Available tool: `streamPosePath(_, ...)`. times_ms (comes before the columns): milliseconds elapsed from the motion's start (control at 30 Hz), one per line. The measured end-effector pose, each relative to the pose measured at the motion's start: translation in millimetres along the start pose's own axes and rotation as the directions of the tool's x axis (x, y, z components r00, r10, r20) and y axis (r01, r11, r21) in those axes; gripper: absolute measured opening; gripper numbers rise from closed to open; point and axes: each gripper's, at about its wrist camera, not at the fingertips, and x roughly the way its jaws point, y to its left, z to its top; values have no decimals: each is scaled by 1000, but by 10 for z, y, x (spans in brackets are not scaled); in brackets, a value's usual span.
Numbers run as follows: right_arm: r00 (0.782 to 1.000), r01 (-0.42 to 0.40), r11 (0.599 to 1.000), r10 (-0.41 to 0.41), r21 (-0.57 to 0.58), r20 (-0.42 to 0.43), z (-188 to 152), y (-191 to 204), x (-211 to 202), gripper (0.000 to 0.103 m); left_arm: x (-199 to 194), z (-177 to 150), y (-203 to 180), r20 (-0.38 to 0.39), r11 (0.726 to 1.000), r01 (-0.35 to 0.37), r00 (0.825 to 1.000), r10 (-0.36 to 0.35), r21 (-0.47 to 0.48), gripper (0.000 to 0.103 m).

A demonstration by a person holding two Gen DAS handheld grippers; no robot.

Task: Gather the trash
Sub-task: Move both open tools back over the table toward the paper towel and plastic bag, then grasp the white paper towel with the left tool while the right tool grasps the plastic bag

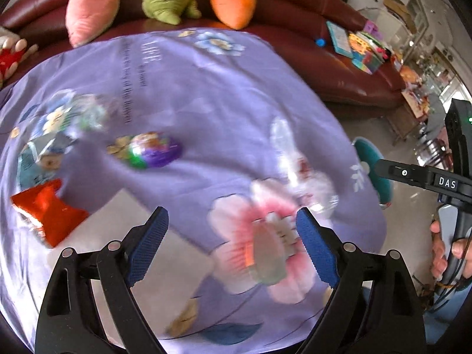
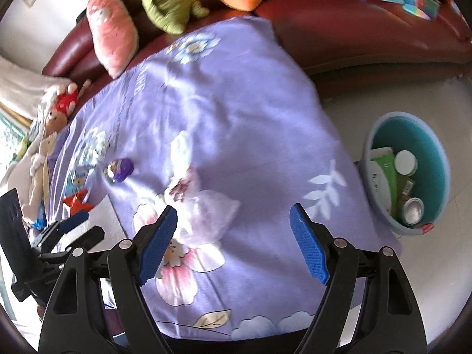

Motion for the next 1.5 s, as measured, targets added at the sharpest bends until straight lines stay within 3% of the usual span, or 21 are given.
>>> streamPosePath(200,998,-8,999,6,-31,-61,-16,221,311,75,-154,-131,453,-16,1000,-13,1000,13,-14,89)
streamPosePath(433,993,-8,1000,5,-19,-121,-28,303,705,75,-218,-323,763,-53,996,-80,995,81,28,89)
streamPosePath(633,990,-11,1000,9,-13,-140,-39,362,864,75,-52,-433,841,-117,994,-93,988,99,60,89)
streamPosePath(933,991,1,999,-6,-42,-137,-72,466,961,75,172,-497,816,-140,995,-68,987,77,66,89)
streamPosePath(1000,992,2,999,-8,-46,-129,-75,470,955,73,187,-492,809,-133,996,-66,988,74,63,89)
streamPosePath(1067,992,2,999,-8,-53,-124,-80,473,950,59,198,-480,794,-126,996,-69,989,76,62,87)
streamPosePath(1233,993,-11,997,3,-71,-116,-93,495,944,41,237,-457,779,-126,995,-89,987,95,54,61)
streamPosePath(1300,993,-21,997,13,-73,-114,-92,498,929,36,231,-442,773,-124,995,-90,988,95,46,58)
streamPosePath(1367,994,-31,996,23,-78,-109,-96,502,905,29,209,-425,764,-116,994,-98,988,102,42,44)
streamPosePath(1433,993,-53,995,44,-82,-110,-111,514,882,26,173,-398,757,-107,994,-103,989,106,30,23)
streamPosePath(1500,992,-71,994,61,-87,-107,-125,525,853,25,137,-370,749,-95,993,-114,989,116,24,15)
